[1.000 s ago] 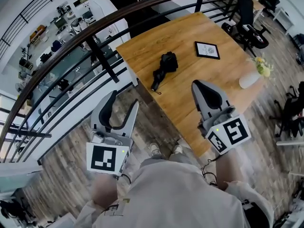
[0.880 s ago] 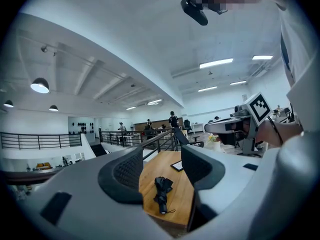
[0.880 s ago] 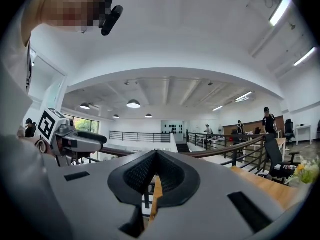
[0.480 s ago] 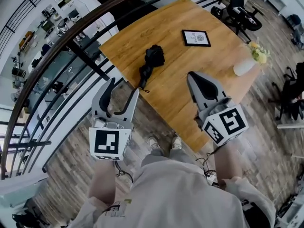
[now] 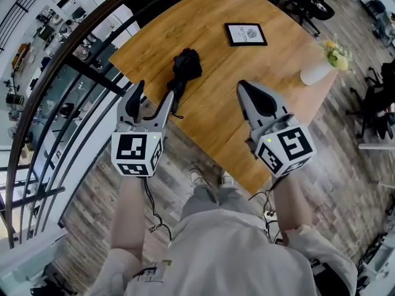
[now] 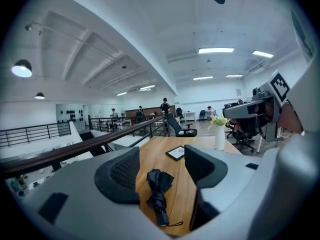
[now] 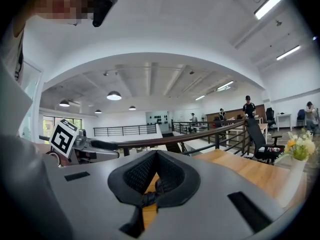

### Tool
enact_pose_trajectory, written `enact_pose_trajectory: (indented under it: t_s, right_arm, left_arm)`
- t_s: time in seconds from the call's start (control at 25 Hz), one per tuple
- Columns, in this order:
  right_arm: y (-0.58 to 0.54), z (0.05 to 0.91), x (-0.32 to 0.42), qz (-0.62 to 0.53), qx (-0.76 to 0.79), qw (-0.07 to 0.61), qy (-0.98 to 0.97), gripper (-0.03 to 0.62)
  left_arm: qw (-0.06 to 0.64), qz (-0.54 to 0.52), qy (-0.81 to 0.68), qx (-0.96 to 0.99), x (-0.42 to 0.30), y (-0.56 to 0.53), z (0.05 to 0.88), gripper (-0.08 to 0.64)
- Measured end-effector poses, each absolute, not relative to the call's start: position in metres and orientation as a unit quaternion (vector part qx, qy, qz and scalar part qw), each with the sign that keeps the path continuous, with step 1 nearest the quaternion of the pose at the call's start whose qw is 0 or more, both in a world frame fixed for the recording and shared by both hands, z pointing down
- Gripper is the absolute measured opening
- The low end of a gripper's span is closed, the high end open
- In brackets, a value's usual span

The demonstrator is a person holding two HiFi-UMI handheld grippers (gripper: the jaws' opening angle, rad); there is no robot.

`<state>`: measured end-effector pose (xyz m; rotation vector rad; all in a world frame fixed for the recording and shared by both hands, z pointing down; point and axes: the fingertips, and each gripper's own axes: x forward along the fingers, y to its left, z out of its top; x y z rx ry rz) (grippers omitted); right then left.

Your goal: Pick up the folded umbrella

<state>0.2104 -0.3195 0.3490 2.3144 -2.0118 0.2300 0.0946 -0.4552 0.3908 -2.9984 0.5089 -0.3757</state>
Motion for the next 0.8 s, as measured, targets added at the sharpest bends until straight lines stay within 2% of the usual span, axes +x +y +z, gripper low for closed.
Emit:
enact_pose_trajectory:
  t_s: [0.24,0.6,0.8]
  right_arm:
    - [-0.339,0.394,0.233,0.113,0.754,0.022,-0.647,0.028]
    - [-0.354,0.458,0.237,0.156,0.739,0.049,-0.653,0.028]
    - [-0.360,0.507,0.237,0.196,0.730,0.061,-0.652,0.028]
  left_arm:
    - [-0.022,-0.177,0.164,-0.970,0.130,-0.483,0.472,0.288]
    - [-0.054,-0.241,0.175,-0.953,0.157,-0.510,0.584,0.298]
    - [-0.104,-0.300,0.158,-0.935,0.168,-0.522,0.656,0.298]
